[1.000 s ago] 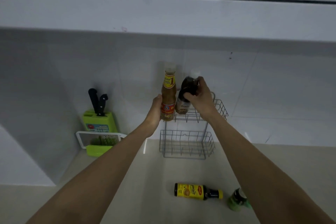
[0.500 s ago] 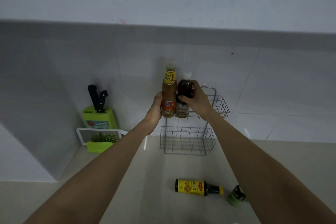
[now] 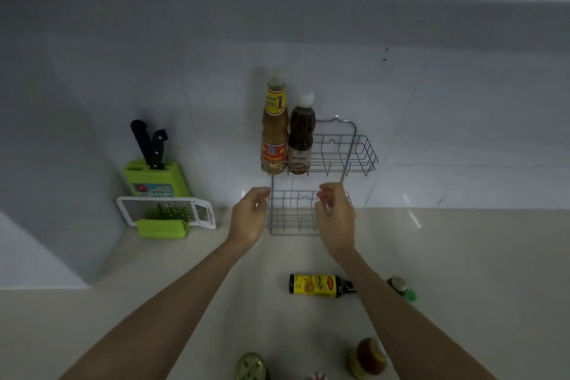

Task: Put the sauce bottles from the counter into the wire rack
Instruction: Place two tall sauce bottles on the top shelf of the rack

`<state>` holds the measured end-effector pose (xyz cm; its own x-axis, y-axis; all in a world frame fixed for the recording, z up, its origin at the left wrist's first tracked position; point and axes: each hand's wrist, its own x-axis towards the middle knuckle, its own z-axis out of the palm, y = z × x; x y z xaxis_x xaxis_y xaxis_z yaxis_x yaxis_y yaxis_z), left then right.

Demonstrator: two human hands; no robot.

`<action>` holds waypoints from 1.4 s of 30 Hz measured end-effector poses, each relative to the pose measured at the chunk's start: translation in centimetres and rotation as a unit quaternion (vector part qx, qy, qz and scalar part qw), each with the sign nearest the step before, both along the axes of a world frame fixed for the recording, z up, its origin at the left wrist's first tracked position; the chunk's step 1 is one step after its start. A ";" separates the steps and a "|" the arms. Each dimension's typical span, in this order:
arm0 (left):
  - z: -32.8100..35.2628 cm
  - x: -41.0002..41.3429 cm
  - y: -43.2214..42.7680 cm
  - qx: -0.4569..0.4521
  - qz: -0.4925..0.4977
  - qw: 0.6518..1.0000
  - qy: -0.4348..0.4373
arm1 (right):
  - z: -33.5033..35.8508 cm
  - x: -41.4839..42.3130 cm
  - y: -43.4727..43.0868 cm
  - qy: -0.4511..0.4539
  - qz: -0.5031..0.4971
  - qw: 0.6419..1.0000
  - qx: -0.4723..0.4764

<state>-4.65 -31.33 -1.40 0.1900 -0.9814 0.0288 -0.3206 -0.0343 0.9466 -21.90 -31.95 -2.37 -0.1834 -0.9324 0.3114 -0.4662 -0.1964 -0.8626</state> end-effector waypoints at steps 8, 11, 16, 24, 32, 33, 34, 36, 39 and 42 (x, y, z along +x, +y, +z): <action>-7.4 1.0 3.1 0.156 -0.126 0.975 -0.097 | -10.3 -3.8 4.4 0.513 0.172 0.746 0.389; -8.0 1.3 3.2 0.164 -0.143 0.971 -0.100 | -11.1 -3.7 4.5 0.553 0.137 0.726 0.384; -8.7 1.5 3.1 0.178 -0.145 0.969 -0.089 | -11.7 -4.2 3.7 0.611 0.166 0.710 0.308; -9.5 1.4 2.7 0.183 -0.141 0.970 -0.076 | -12.0 -3.0 3.3 0.482 0.101 0.819 0.294; -9.4 1.9 2.4 0.187 -0.124 0.972 -0.070 | -13.8 -1.3 3.4 -0.127 -0.145 0.829 0.524; -9.2 1.9 2.4 0.185 -0.125 0.972 -0.067 | -14.1 -1.4 3.5 -0.120 -0.137 0.834 0.521; -9.0 1.9 2.3 0.184 -0.124 0.973 -0.064 | -14.2 -1.3 3.4 -0.118 -0.136 0.839 0.513; -8.6 1.9 2.2 0.182 -0.117 0.975 -0.055 | -13.5 -0.9 3.4 -0.126 -0.142 0.861 0.472; -7.6 1.8 1.9 0.167 -0.089 0.981 -0.046 | -10.9 -0.4 3.4 -0.042 -0.158 0.921 0.353; -6.2 1.4 0.9 0.125 -0.052 0.990 -0.035 | -6.9 0.3 3.0 -0.044 -0.165 0.963 0.209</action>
